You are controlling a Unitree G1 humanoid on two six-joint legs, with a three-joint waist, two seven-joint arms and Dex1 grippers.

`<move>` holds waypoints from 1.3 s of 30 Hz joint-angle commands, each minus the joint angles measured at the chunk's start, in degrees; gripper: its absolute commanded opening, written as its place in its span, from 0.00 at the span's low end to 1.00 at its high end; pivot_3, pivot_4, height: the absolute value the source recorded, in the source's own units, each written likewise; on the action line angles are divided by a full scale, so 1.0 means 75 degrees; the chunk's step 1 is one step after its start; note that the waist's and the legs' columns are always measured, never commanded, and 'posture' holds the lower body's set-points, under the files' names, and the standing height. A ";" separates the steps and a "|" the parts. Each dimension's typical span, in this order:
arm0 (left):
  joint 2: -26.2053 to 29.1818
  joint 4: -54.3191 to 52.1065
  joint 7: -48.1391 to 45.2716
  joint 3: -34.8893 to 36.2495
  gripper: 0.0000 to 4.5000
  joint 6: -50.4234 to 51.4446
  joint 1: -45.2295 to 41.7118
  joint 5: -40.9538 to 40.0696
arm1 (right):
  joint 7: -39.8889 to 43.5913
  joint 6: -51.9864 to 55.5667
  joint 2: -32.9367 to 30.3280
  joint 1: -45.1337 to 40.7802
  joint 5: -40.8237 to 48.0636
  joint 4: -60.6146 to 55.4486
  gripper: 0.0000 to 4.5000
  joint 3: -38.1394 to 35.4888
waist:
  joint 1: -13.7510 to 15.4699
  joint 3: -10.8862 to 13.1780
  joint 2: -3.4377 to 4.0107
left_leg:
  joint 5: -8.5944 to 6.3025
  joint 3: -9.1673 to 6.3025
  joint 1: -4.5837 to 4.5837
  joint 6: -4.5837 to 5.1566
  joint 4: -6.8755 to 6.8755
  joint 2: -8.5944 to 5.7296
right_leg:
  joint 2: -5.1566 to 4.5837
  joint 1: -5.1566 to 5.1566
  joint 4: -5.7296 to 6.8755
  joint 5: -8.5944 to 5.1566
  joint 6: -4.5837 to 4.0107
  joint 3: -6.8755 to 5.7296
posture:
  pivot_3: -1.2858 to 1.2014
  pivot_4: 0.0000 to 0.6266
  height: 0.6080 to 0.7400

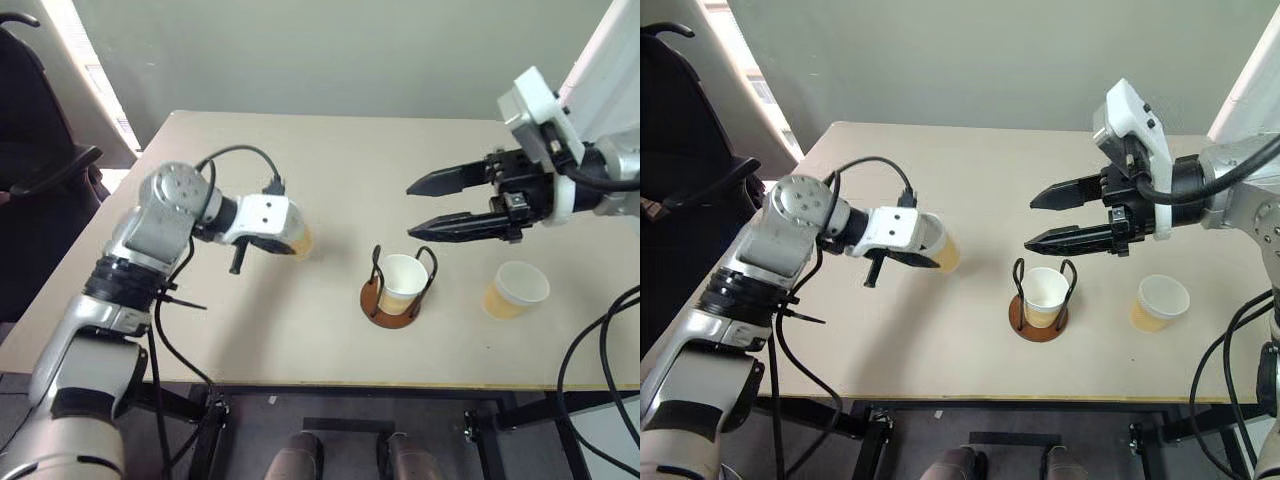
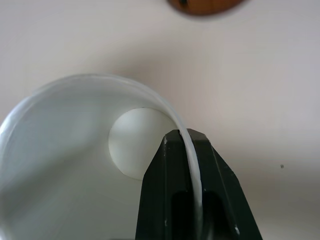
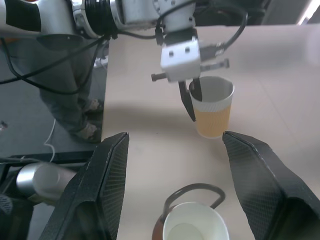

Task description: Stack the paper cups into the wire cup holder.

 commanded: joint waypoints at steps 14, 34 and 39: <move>-0.0835 0.0885 -0.0975 -0.1531 0.01 0.0903 -0.3550 -0.3007 | 0.0175 -0.0839 -0.1373 0.1731 -0.0157 -0.0133 0.69 -0.1462 | 0.0080 0.0000 0.0000 | -0.0019 0.0003 -0.0035 0.0023 0.0036 -0.0005 | -0.0007 0.0000 -0.0023 0.0039 0.0081 0.0001 | 0.52 0.24 1.00; -0.1639 0.1743 -0.0975 -0.4278 0.01 0.0098 -0.4550 -0.4735 | -0.0168 0.0229 -0.2683 0.4023 0.1028 -0.1543 0.69 -0.4506 | 0.0158 0.0001 0.0002 | -0.0047 0.0013 -0.0089 0.0036 0.0108 -0.0039 | -0.0018 0.0004 -0.0042 0.0020 0.0187 0.0045 | 0.52 0.24 1.00; -0.1800 0.1835 -0.0975 -0.4657 0.01 -0.0150 -0.4659 -0.4906 | -0.0378 0.0694 -0.2843 0.4318 0.1424 -0.1868 0.69 -0.5132 | 0.0167 0.0002 0.0003 | -0.0062 0.0031 -0.0090 0.0052 0.0111 -0.0043 | -0.0018 0.0003 -0.0042 -0.0009 0.0230 0.0073 | 0.52 0.24 1.00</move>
